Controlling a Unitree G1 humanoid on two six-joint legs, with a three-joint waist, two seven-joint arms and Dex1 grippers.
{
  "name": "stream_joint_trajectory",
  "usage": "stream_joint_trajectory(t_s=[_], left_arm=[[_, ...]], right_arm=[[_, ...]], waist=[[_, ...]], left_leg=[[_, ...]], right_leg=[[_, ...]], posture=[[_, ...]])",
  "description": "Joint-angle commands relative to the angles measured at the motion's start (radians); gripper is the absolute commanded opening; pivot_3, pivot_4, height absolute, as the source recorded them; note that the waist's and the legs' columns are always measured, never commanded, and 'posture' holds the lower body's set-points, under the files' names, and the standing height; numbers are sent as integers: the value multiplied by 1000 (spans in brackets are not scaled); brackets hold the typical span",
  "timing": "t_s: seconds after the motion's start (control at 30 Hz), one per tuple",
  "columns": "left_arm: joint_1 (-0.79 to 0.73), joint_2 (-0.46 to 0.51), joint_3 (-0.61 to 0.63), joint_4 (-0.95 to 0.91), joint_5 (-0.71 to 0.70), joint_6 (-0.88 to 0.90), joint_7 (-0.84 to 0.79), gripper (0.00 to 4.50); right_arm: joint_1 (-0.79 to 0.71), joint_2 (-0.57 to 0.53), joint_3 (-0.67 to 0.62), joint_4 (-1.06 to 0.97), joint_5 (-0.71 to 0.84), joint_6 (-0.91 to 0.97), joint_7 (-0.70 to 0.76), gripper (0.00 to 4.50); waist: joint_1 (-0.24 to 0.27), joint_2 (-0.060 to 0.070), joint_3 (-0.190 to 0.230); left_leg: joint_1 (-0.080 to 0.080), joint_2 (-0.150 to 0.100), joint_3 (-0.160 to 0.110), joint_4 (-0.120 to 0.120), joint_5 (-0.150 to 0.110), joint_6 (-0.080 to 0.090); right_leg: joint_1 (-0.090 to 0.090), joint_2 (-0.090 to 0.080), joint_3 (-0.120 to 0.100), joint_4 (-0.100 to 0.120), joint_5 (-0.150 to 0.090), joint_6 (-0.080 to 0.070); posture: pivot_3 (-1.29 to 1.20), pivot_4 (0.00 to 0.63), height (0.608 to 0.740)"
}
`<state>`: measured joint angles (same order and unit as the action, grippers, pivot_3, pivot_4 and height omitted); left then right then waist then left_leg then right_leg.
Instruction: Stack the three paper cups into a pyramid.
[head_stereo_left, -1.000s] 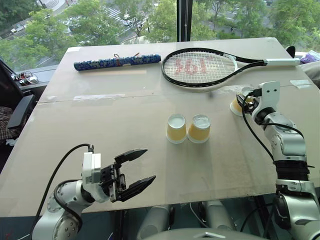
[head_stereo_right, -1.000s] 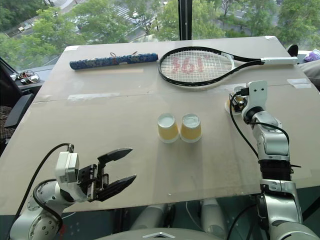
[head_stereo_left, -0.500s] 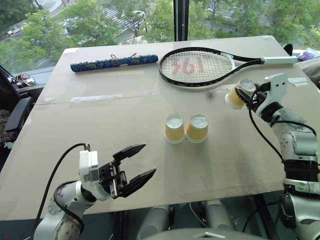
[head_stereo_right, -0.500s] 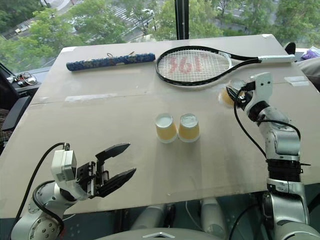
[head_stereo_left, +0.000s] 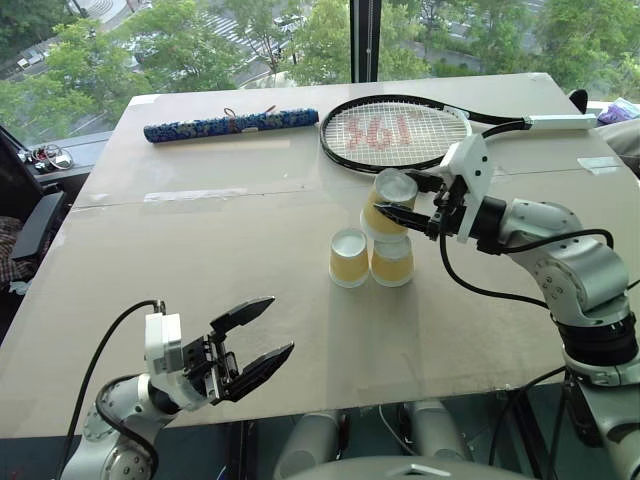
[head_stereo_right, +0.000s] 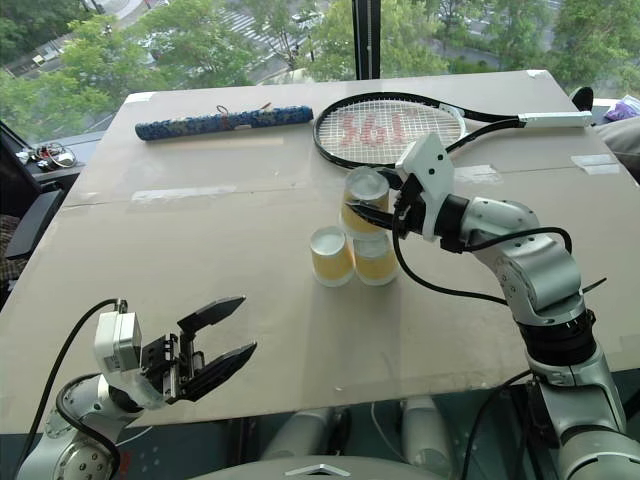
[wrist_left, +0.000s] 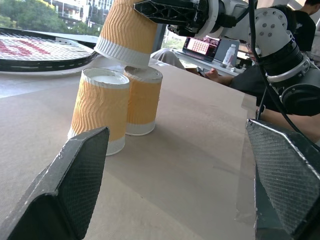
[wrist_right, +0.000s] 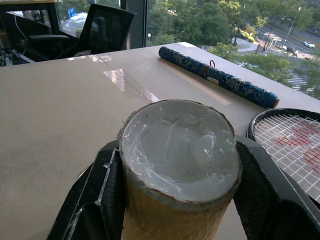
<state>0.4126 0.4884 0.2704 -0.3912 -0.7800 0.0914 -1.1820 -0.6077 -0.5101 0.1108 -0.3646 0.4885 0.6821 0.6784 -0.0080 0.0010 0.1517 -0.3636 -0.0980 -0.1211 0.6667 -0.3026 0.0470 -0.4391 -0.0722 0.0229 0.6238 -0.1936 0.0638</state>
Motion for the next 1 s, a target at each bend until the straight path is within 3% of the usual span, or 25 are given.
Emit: stream_joint_trajectory(t_s=[0.03, 0.37, 1.0], left_arm=[[19, -1, 26, -37, -21, -15, 0, 4500], [2, 9, 9, -110, -23, 24, 75, 4500], [-17, 28, 3, -195, -42, 96, 162, 4500]], right_arm=[[-41, -14, -13, -59, 24, 36, 10, 2124], [-83, -42, -41, -81, 44, 71, 13, 2123], [-6, -49, 36, -76, 11, 42, 63, 2123]], waist=[[0, 0, 0], [0, 0, 0], [-1, 0, 0]], left_leg=[[0, 0, 0, 0, 0, 0], [0, 0, 0, 0, 0, 0], [-1, 0, 0, 0, 0, 0]], right_leg=[[0, 0, 0, 0, 0, 0], [0, 0, 0, 0, 0, 0], [-1, 0, 0, 0, 0, 0]], posture=[[0, 150, 740], [0, 150, 740], [0, 150, 740]])
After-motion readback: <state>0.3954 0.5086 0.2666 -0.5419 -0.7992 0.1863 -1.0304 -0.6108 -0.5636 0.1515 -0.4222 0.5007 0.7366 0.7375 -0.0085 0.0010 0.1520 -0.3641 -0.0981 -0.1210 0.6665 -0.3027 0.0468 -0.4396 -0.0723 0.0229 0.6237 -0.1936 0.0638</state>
